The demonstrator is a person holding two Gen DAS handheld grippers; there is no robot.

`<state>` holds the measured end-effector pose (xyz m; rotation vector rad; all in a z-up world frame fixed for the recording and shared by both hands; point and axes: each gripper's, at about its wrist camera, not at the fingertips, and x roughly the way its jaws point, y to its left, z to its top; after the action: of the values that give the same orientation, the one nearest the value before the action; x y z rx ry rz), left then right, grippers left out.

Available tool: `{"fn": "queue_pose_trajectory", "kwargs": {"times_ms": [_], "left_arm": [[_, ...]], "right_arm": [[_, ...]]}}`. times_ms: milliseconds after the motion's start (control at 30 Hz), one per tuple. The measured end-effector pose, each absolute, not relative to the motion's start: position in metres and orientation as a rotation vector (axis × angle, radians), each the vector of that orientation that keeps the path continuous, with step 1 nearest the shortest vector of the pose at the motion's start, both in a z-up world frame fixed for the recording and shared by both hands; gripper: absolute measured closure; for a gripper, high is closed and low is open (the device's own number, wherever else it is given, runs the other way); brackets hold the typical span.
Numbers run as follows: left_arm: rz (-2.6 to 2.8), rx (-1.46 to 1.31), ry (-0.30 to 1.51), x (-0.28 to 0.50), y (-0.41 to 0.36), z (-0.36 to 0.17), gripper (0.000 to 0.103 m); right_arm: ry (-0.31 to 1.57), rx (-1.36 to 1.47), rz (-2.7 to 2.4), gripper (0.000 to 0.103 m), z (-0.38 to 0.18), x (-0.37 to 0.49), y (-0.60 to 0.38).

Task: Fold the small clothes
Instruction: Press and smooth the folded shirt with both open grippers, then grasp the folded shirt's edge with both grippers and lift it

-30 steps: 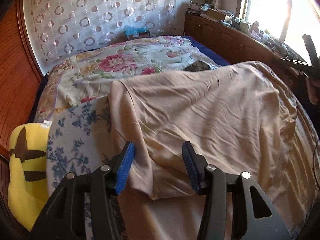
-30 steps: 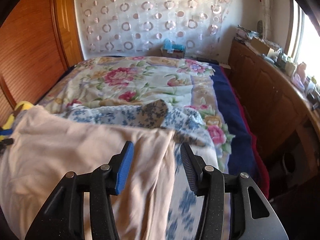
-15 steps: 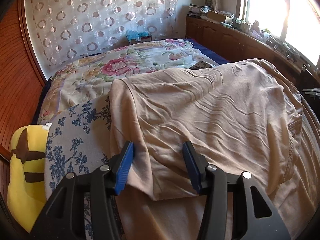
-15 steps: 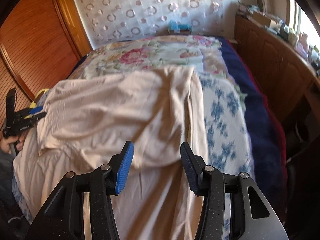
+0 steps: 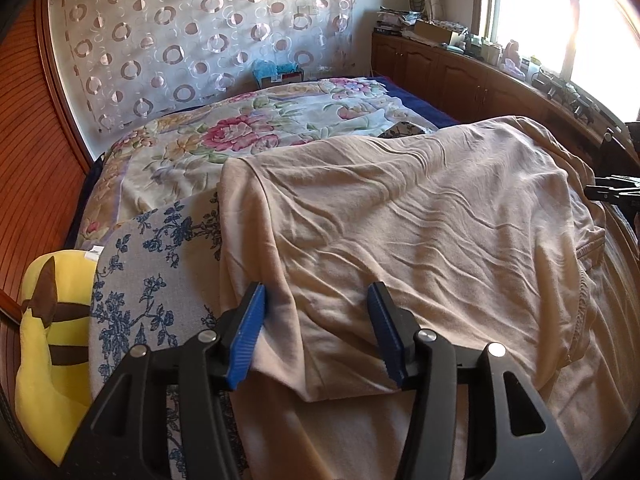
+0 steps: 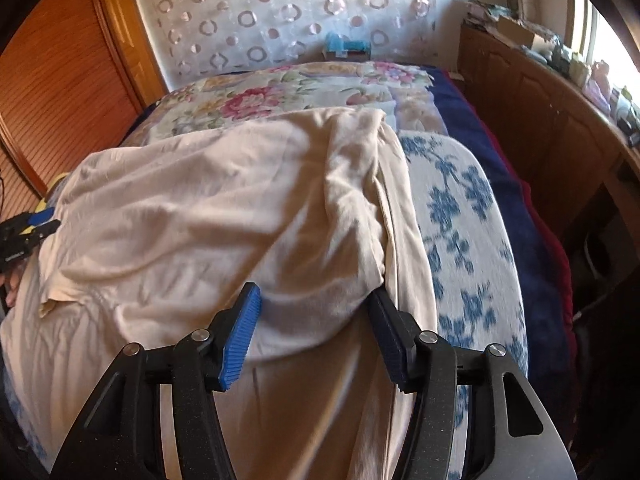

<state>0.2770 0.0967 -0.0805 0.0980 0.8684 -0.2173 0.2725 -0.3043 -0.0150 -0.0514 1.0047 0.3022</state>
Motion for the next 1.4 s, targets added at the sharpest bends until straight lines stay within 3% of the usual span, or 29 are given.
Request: {"fn": "queue_pose_trajectory", "kwargs": {"times_ms": [233, 433, 833, 900, 933, 1100, 1133, 1167, 1200, 1233, 1400], "left_arm": [[-0.212, 0.089, 0.878, 0.274, 0.098, -0.079, 0.051], [-0.195, 0.033, 0.851, 0.252, 0.108, -0.063, 0.072], [-0.157, 0.015, 0.909, 0.258, 0.109, -0.083, 0.072], [-0.151, 0.05, 0.9, 0.259, 0.104, -0.081, 0.092], [-0.148, 0.065, 0.892, 0.258, 0.101, -0.08, 0.098], [-0.151, 0.071, 0.856, 0.255, 0.101, -0.068, 0.102], [-0.15, 0.064, 0.848, 0.254, 0.102, -0.065, 0.102], [-0.156, 0.052, 0.842, 0.253, 0.104, -0.062, 0.103], [-0.165, 0.037, 0.838, 0.253, 0.106, -0.06, 0.103], [-0.171, 0.019, 0.833, 0.252, 0.108, -0.057, 0.103], [-0.159, 0.008, 0.772, 0.244, 0.107, -0.038, 0.103]], "right_arm": [[0.935, -0.133, 0.292, 0.044, -0.023, 0.265, -0.295], [0.935, -0.126, 0.296, 0.043, -0.024, 0.265, -0.297], [0.935, -0.125, 0.3, 0.042, -0.024, 0.265, -0.298], [0.935, -0.124, 0.3, 0.042, -0.024, 0.265, -0.298], [0.935, -0.123, 0.3, 0.042, -0.024, 0.265, -0.298], [0.934, -0.129, 0.296, 0.042, -0.024, 0.266, -0.298], [0.934, -0.131, 0.293, 0.044, -0.023, 0.267, -0.298], [0.933, -0.137, 0.285, 0.058, -0.023, 0.267, -0.297], [0.931, -0.146, 0.288, 0.084, -0.022, 0.267, -0.295], [0.933, -0.147, 0.308, 0.094, -0.02, 0.268, -0.294], [0.913, -0.164, 0.362, 0.1, -0.007, 0.267, -0.293]]}}
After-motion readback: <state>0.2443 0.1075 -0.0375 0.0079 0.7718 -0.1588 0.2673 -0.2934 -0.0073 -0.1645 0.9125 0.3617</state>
